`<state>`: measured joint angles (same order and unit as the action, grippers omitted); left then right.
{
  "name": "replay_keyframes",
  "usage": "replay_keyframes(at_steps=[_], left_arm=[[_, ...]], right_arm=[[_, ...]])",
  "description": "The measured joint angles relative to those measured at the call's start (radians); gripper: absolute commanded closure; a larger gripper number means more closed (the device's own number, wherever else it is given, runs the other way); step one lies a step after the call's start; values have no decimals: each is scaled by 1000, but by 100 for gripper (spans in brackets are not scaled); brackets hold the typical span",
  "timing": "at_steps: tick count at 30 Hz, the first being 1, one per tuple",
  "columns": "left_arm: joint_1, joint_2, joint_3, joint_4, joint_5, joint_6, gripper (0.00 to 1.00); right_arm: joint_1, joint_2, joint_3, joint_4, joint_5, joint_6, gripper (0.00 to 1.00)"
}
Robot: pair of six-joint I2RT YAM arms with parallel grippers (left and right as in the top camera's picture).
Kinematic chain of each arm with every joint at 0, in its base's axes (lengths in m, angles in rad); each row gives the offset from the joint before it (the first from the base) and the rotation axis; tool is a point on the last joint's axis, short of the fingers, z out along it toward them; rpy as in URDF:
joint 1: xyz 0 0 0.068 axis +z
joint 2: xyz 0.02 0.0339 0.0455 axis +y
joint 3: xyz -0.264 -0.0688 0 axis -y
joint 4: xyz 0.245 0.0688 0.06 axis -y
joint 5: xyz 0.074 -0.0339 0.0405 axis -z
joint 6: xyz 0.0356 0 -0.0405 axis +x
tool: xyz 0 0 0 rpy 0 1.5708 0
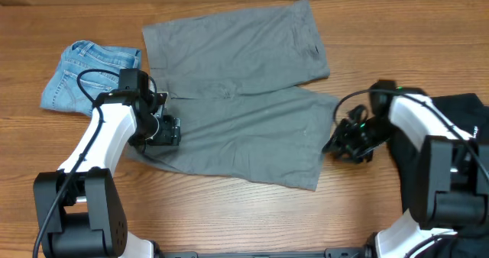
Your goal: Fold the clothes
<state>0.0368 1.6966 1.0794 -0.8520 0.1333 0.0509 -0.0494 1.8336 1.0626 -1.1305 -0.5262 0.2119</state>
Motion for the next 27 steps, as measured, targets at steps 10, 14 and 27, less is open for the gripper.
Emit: replay_keyframes(at_steps=[10,14,27], left_arm=[[0,0,0,7,0,0,18],[0,0,0,11,0,0,18],[0,0,-1,4,0,-1,15]], right_arm=[[167,-15,-173,116,-50,30,93],[174,-18,-179,71,-17,38,96],[142,-165,-180,-18,307,173,69]])
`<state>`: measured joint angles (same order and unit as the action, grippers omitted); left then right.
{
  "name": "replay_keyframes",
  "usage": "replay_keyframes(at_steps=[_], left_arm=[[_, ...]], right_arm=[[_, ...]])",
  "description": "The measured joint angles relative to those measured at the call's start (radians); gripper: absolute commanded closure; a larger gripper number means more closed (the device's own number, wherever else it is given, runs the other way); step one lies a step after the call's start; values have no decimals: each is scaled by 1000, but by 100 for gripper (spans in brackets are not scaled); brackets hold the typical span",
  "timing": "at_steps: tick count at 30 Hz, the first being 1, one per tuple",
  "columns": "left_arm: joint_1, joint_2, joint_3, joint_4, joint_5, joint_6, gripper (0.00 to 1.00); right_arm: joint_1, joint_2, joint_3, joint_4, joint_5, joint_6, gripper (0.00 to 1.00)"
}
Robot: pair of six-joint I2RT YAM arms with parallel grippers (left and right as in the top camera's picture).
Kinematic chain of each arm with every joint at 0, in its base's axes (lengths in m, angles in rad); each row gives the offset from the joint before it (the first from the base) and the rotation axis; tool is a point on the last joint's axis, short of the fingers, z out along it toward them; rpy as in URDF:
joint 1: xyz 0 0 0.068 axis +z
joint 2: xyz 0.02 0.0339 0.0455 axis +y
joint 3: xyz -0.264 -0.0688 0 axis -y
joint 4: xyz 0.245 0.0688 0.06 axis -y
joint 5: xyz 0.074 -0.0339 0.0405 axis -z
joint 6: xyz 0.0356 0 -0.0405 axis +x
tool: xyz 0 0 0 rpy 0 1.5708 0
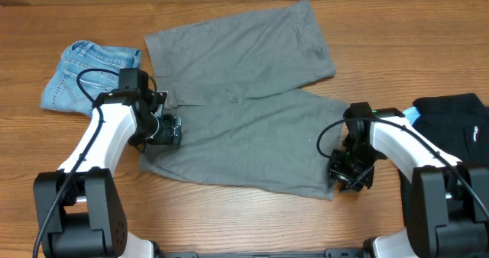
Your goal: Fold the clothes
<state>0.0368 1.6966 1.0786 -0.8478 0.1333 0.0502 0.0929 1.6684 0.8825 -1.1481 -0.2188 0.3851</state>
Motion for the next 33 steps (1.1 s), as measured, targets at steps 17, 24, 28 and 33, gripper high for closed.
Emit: replay_keyframes(at_steps=[17,24,28,33], left_arm=[[135,-2,216,-292,-19,-48,14],[154,-44,323,-279,78,-55,4],[156,-45,320,-327,53,-142,2],[191,-47,213,-319,-37,-288,1]], right_arm=[[-67,-361,0,117,-97,-25,63],[-67,-597,0,115,-119,-23,28],[-67,-620,0,82,-127,-5,27],[-67,-619,0,36,-141,7,27]])
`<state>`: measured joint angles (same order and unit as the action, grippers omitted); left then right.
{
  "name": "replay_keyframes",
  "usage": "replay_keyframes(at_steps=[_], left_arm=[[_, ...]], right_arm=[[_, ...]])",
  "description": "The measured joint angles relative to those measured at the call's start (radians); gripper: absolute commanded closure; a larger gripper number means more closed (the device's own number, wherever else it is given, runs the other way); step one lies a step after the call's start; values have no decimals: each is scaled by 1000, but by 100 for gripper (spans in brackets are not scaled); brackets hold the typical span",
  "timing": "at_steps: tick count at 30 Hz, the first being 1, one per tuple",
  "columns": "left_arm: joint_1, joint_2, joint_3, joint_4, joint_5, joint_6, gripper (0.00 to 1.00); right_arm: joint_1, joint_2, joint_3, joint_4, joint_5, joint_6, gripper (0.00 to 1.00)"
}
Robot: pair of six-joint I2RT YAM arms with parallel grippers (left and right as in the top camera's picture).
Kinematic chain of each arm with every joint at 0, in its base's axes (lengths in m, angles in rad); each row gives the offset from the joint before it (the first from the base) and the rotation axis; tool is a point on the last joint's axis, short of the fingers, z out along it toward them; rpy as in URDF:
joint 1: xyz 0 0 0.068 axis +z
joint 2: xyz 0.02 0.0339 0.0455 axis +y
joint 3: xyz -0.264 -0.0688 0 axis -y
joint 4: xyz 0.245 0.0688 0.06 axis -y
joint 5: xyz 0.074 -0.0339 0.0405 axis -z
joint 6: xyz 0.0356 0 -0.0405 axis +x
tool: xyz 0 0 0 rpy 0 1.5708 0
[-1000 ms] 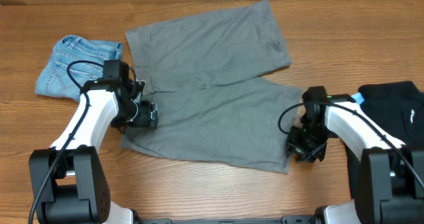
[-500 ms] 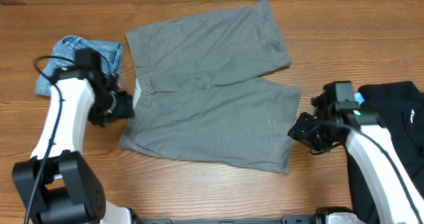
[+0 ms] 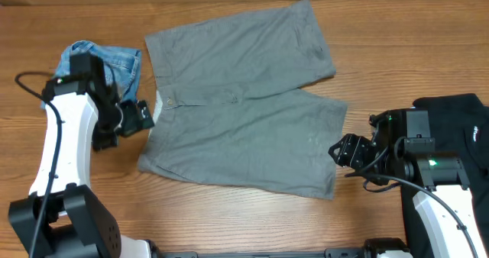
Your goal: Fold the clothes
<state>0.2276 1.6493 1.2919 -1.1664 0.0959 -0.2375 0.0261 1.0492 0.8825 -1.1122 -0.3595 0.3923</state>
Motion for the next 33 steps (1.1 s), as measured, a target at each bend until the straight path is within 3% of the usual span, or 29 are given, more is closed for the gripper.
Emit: replay_keyframes(at_steps=[9,14,24,27,33], left_arm=[[49,0,-281,196,-25,-56,0],[49,0,-415,347,5,-77,12],[49,-46,-493,428,-1,-169,25],[49,-50,-499,457,7,-183,43],[50,-50,-502,501,56,-188,57]], right_arm=[[0,0,0,-19,-3,0,27],[0,0,0,-21,-3,0,27],[0,0,0,-24,-1,0,27],[0,0,0,-24,9,0,27],[0,0,0,-25,18,0,27]])
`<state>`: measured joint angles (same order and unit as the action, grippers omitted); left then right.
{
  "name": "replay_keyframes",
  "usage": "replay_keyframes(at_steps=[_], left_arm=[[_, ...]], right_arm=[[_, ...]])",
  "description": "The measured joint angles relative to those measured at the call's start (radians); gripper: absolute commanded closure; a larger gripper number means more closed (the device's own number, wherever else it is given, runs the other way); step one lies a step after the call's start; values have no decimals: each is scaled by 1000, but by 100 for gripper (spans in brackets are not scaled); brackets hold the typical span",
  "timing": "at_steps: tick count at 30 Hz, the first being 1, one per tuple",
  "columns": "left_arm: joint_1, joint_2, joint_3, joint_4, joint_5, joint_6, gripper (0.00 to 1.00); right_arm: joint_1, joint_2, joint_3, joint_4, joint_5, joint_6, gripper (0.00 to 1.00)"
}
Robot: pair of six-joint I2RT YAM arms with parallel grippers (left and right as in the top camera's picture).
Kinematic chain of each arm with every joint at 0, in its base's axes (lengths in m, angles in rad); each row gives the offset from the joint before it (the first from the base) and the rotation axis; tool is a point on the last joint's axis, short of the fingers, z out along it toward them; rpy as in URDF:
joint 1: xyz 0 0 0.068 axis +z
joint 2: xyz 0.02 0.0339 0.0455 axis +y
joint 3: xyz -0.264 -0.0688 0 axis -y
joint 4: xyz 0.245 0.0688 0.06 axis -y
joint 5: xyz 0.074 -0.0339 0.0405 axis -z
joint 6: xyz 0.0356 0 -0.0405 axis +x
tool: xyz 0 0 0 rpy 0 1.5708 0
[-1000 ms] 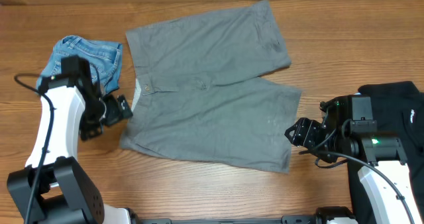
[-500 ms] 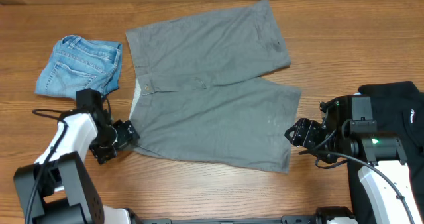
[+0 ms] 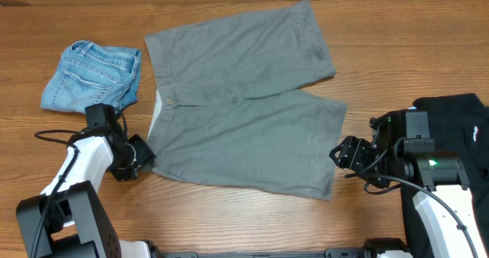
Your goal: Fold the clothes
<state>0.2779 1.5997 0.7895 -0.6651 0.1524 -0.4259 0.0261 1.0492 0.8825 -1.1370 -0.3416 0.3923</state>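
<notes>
A pair of grey shorts (image 3: 237,98) lies spread flat in the middle of the table, waistband to the left and both legs pointing right. My left gripper (image 3: 142,156) sits low at the waistband's near left corner, right at the cloth edge; its jaws are not resolved in the overhead view. My right gripper (image 3: 338,153) is beside the hem of the near leg, just off its right edge, with its fingers apart and nothing between them.
A folded blue denim garment (image 3: 92,75) lies at the far left, just beyond the left arm. A black garment (image 3: 458,113) lies at the right edge behind the right arm. Bare wooden table (image 3: 229,220) runs along the front.
My left gripper has moved from beside the denim garment down toward me to the shorts' near left corner. The right gripper and the shorts stay as they were.
At first the left gripper was on the waistband and the right one at the near leg's hem, with the shorts rumpled. Then the near leg lay pulled out toward me and flatter. Both grippers then stood off the cloth, and now the left is at the near waistband corner.
</notes>
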Motion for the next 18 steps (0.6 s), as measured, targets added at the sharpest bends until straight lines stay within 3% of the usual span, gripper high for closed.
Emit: replay_keyframes(at_steps=[4,7,11,18], left_arm=[[0,3,-3,18,43,3,60],[0,5,-3,19,76,4,37],[-1,4,5,-12,109,14,19],[-1,-1,10,-57,95,18,16]], right_arm=[[0,0,0,0,16,0,27],[0,0,0,0,35,0,26],[0,4,0,0,46,6,26],[0,83,-127,90,93,142,32]])
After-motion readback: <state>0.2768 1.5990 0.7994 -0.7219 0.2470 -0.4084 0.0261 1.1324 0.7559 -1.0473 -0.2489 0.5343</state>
